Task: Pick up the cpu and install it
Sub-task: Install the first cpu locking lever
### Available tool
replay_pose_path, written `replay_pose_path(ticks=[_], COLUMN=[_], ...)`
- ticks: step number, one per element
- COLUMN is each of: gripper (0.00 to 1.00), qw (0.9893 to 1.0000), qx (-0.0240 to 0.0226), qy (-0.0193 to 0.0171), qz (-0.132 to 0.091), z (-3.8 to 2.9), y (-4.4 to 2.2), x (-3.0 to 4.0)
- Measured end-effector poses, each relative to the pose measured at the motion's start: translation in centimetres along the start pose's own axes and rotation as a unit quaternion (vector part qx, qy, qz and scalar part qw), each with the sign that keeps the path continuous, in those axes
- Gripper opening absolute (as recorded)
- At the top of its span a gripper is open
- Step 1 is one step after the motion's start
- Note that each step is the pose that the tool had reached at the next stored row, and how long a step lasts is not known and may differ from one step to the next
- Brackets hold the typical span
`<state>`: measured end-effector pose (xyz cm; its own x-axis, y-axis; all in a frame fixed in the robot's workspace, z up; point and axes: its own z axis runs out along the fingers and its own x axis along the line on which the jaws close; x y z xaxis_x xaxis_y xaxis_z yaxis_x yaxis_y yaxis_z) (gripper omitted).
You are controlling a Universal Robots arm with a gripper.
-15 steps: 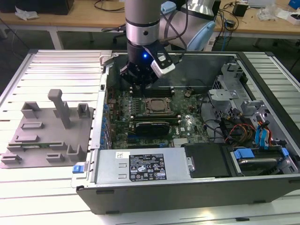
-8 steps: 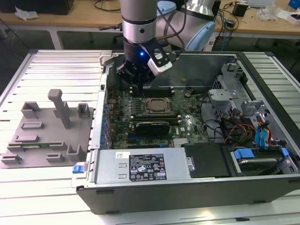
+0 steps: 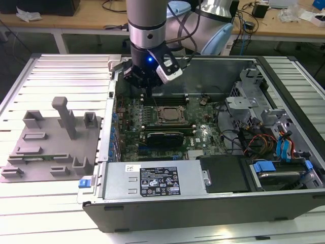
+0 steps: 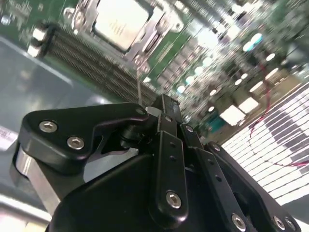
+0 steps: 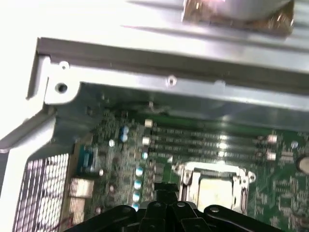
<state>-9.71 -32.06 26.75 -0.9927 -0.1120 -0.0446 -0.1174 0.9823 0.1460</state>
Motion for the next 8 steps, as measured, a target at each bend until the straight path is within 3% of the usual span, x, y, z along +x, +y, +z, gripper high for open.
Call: replay_pose_path(ticks=[2,3,5,8], gripper=[0.11,0.11,0.11,0.11], qw=[0.9999,0.9998,0.999,0.9983], qx=[-0.0169,-0.0218,-0.0438,-0.0579], qy=[-0.002,-0.0026,-0.0051,-0.0069], qz=[0.001,0.001,0.001,0.002], z=[0.0,0.01,0.03,0.19], y=[-0.05,-0.07,-0.16,-0.31], x=[0.26,0.39,0.62,0.67])
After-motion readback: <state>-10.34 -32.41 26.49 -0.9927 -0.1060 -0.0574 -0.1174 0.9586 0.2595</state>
